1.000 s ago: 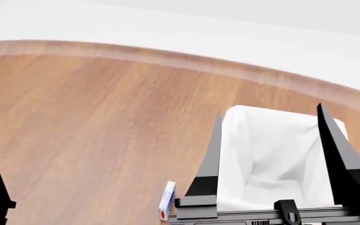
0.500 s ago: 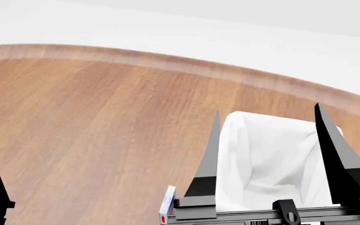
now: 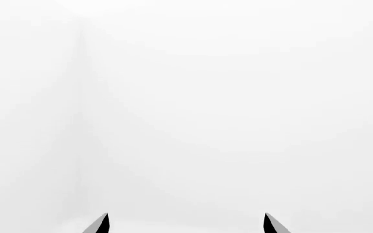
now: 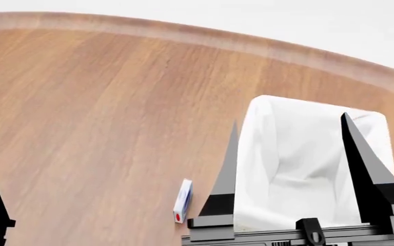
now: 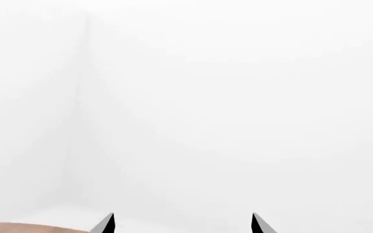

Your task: Pick up the ketchup, and put it in the basket.

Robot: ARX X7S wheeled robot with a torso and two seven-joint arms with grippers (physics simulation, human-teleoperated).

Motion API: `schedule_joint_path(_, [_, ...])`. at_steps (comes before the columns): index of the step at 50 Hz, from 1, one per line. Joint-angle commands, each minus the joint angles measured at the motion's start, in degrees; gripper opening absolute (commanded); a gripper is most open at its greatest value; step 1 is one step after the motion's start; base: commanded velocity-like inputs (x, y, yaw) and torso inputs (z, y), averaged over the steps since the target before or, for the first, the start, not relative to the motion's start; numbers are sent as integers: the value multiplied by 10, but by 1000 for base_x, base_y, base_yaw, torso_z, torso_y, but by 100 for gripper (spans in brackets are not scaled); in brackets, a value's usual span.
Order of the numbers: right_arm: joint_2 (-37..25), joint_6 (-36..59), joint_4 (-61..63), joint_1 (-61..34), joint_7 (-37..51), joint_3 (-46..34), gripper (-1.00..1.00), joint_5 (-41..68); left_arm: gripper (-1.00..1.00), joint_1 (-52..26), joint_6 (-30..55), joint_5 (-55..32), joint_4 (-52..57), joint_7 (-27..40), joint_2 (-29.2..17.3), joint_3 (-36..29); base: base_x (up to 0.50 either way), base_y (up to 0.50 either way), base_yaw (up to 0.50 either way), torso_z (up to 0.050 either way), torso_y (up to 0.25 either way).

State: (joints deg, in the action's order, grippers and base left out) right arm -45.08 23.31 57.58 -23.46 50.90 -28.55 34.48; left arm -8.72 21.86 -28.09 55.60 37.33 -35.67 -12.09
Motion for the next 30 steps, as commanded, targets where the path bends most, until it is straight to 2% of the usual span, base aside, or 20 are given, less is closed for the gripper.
schedule_joint_path(1, [-3, 0, 0, -4, 2, -7, 100, 0, 100, -15, 21, -23, 16, 14, -7, 5, 0, 0, 0, 42, -188])
schedule_joint_path(14, [-4, -4, -3, -5, 4, -15, 100, -2, 100, -18, 20, -33, 18, 19, -12, 5, 0, 0, 0, 42, -188])
schedule_joint_path(18, [-6, -3, -1, -4, 7, -16, 100, -1, 100, 10, -25, -19, -2, 8, -1, 6, 0, 0, 0, 42, -188])
schedule_joint_path(19, [-7, -2, 0, -5, 9, -16, 100, 0, 100, 7, -12, -23, -7, 18, 0, 7, 0, 0, 0, 42, -189])
schedule_joint_path(22, [-11, -6, -1, -3, 11, -13, 100, 1, 100, -9, -1, -39, 0, 21, -4, 13, 0, 0, 0, 0, 0])
schedule_joint_path(23, [-10, -7, -2, -2, 11, -14, 100, 0, 100, -8, -11, -90, -3, 30, 0, 44, 0, 0, 0, 0, 0])
schedule_joint_path(24, [-10, -7, -3, -1, 11, -15, 100, 0, 100, -4, -20, -105, -6, 36, 2, 62, 0, 0, 0, 0, 0])
schedule_joint_path(26, [-11, -6, -2, -3, 13, -14, 100, 3, 100, 16, -41, -75, -19, 24, 2, 60, 0, 0, 0, 0, 0])
schedule_joint_path(30, [-12, -11, -5, -1, 13, -14, 100, 3, 100, 22, -50, -87, -27, 25, -7, 86, 0, 0, 0, 0, 0])
